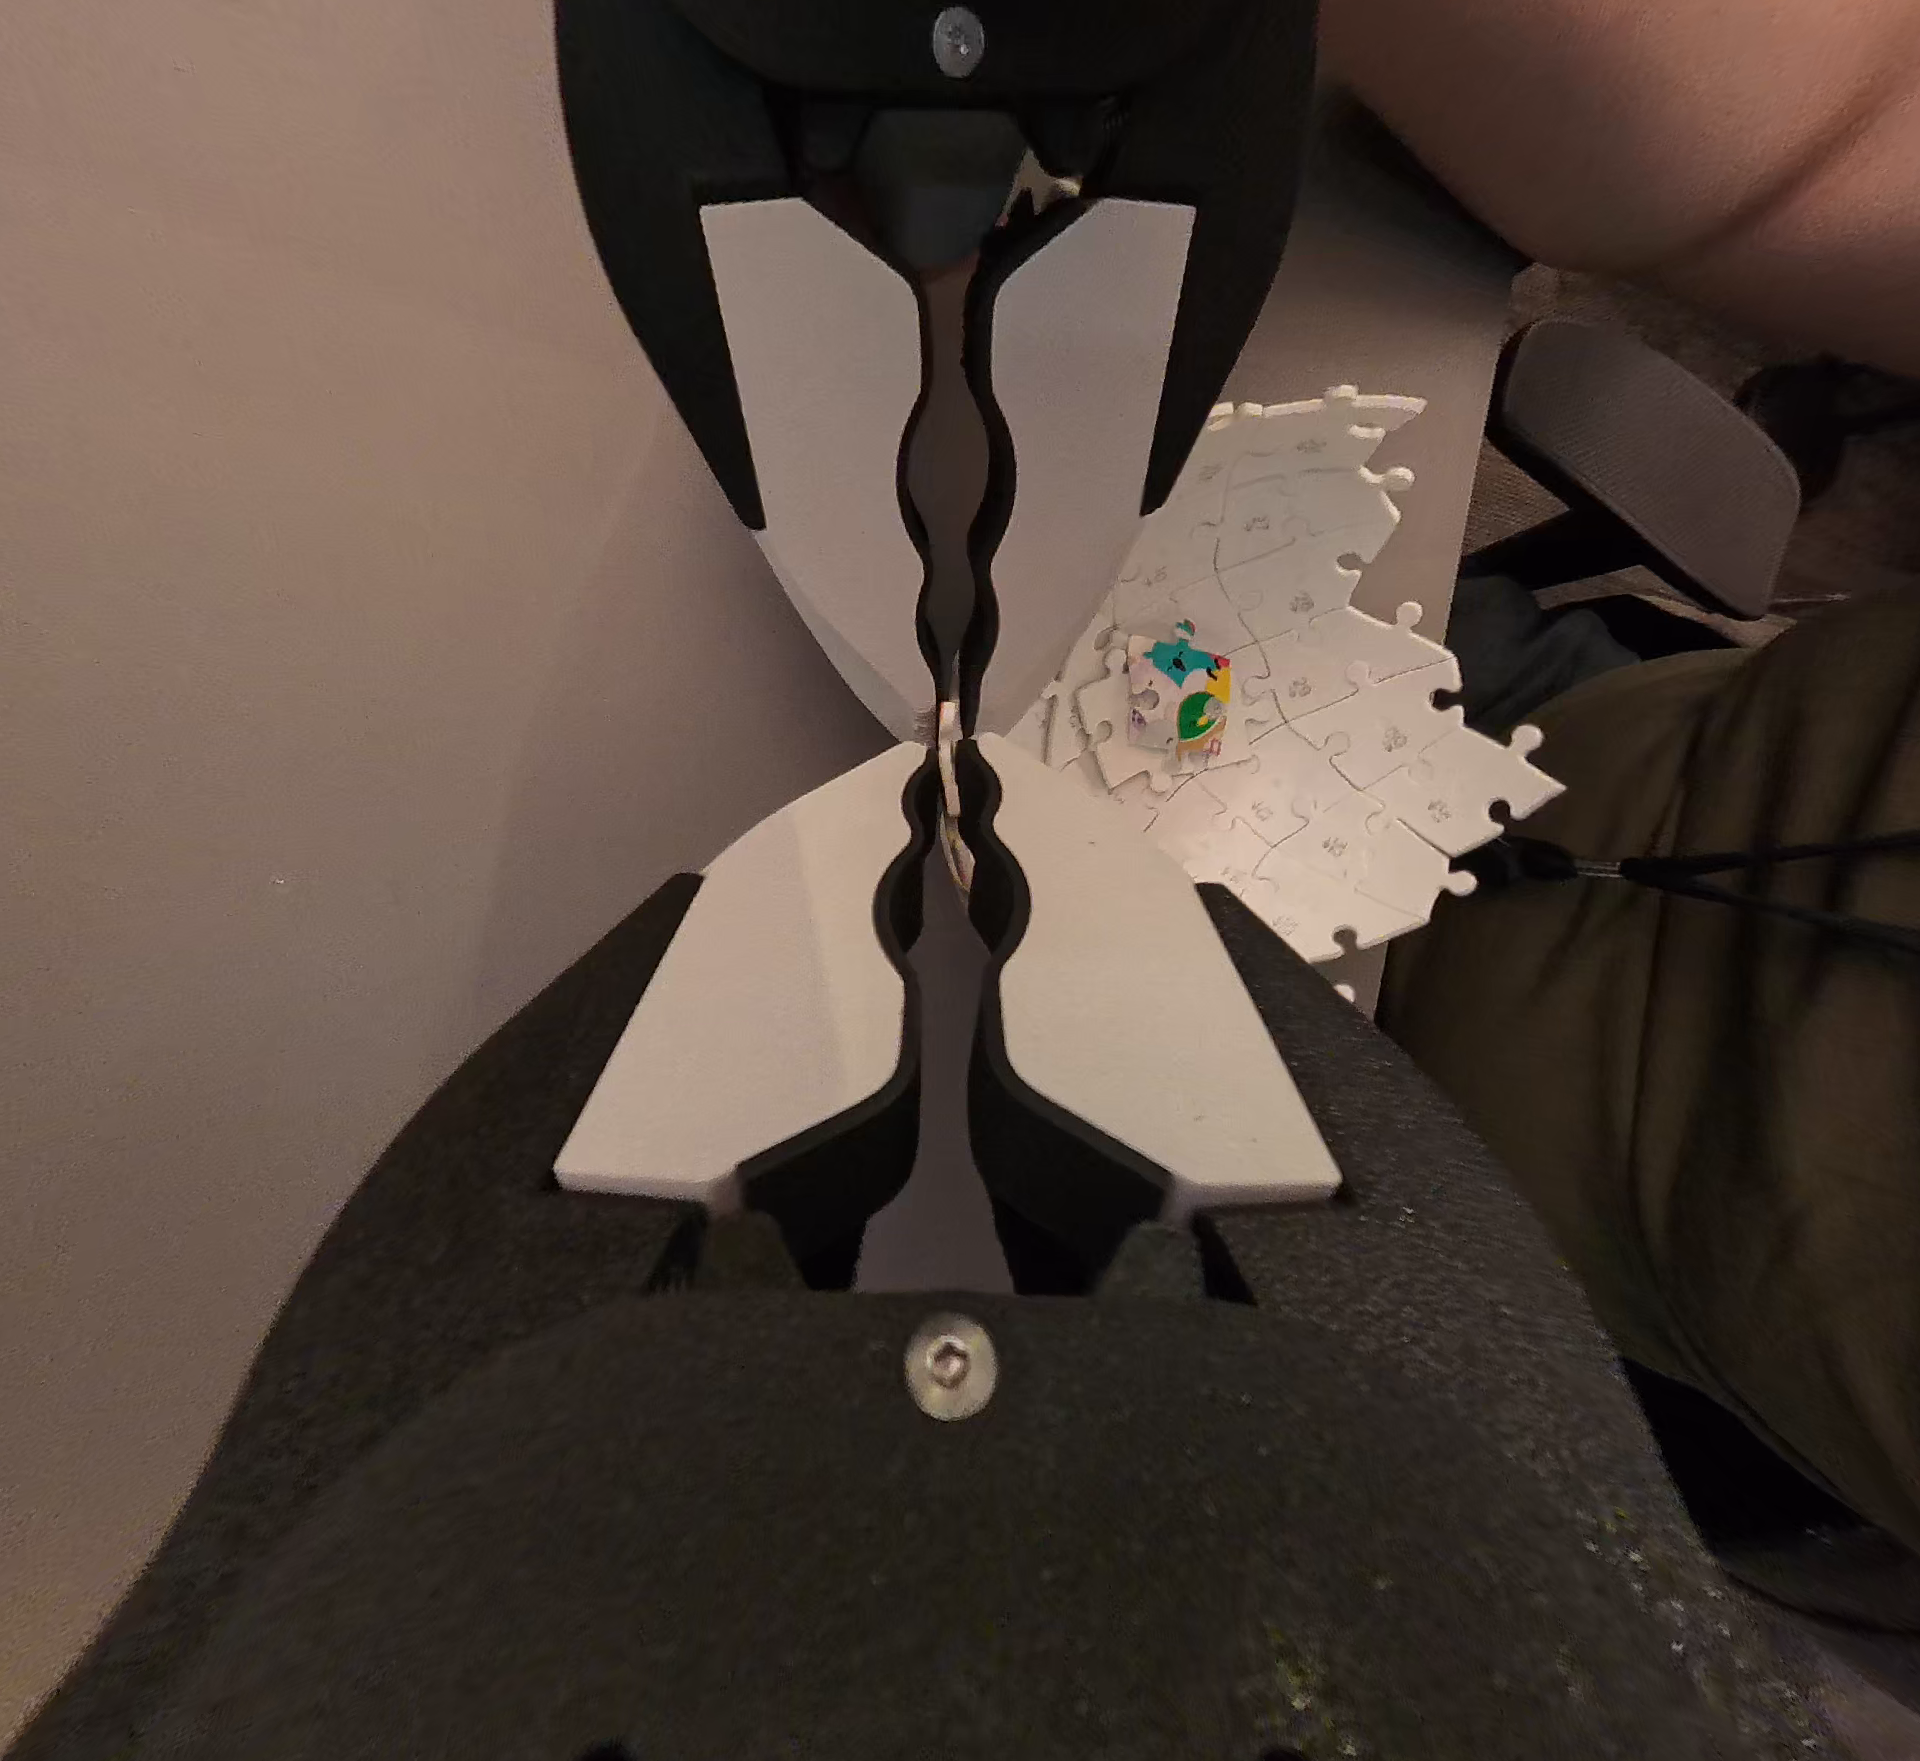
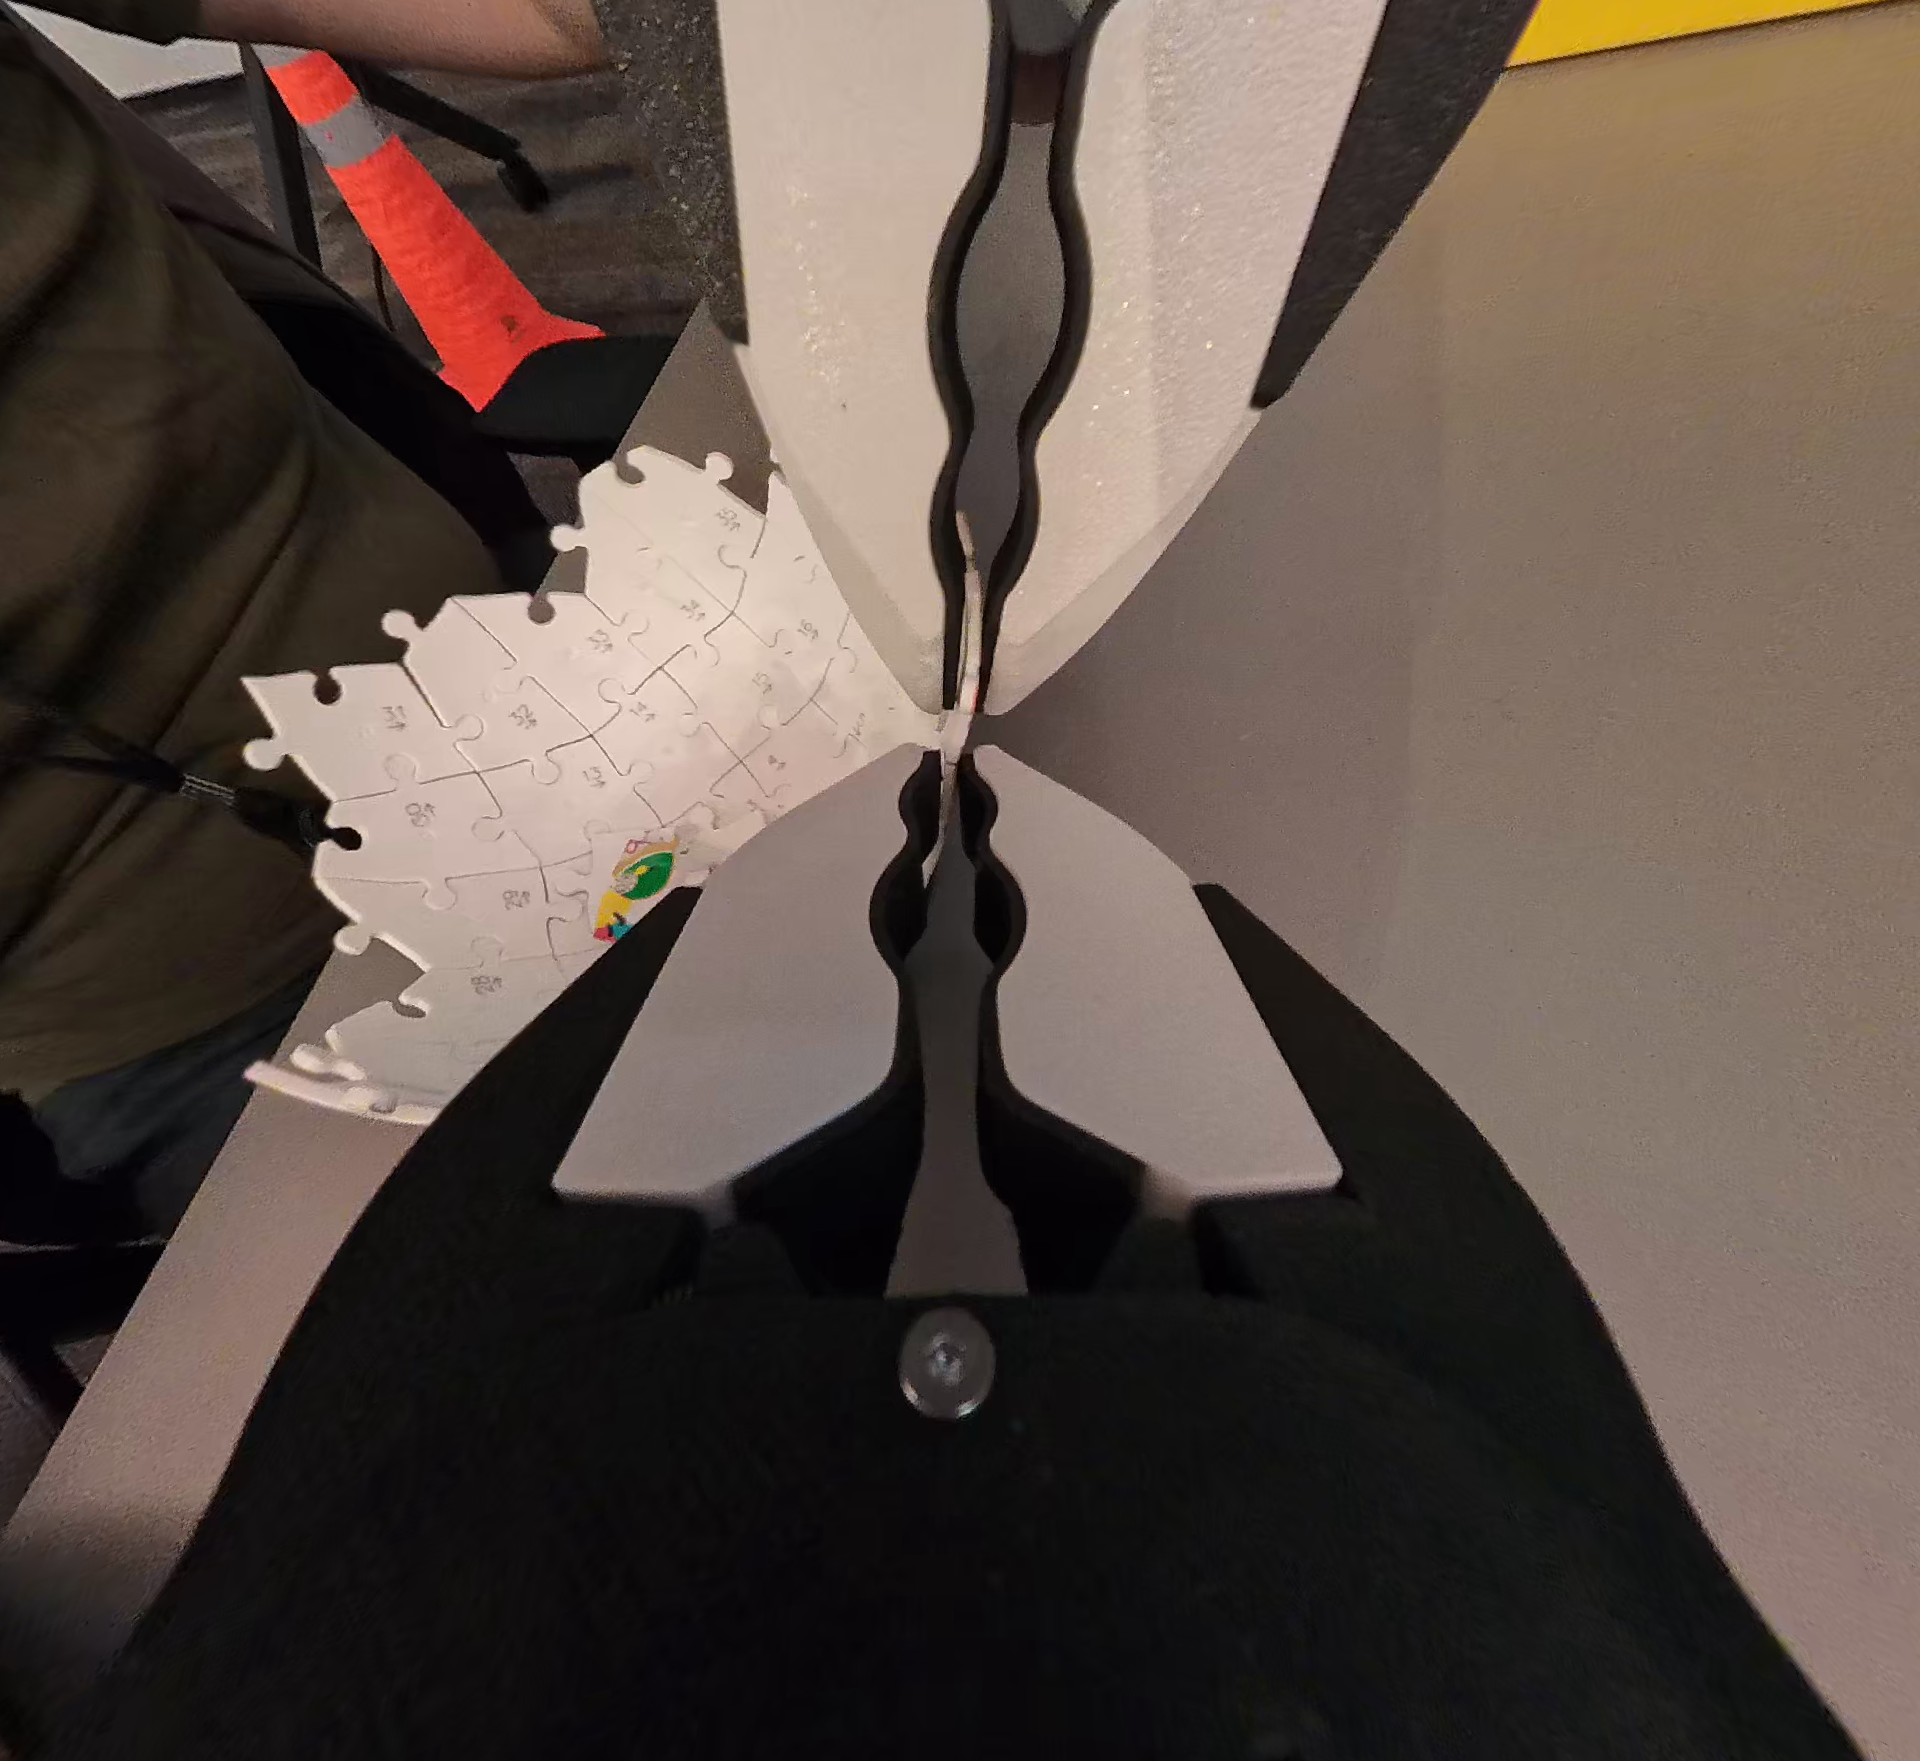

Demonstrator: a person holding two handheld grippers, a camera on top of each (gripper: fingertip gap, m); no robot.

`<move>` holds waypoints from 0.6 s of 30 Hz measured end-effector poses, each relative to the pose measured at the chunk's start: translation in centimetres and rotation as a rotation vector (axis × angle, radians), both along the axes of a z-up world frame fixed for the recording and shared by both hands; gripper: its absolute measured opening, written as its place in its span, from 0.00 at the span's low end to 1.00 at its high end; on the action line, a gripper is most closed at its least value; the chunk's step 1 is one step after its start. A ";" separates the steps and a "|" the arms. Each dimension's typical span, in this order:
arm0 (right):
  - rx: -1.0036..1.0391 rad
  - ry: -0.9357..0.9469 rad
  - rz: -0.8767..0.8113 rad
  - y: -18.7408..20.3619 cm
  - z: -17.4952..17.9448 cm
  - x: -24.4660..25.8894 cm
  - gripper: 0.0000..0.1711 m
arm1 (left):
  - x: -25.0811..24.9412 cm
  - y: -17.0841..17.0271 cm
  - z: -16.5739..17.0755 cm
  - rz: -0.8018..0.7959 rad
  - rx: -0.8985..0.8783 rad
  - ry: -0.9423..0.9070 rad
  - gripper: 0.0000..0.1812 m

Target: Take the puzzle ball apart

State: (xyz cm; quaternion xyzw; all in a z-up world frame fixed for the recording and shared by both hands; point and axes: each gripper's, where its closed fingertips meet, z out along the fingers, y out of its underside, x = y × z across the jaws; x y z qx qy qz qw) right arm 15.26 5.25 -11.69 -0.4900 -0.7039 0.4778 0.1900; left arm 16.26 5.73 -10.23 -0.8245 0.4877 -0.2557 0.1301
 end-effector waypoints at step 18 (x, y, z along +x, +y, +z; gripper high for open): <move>-0.131 -0.017 -0.098 2.0 0.8 0.3 0.02 | -2.1 1.2 5.5 0.188 0.033 -0.395 0.01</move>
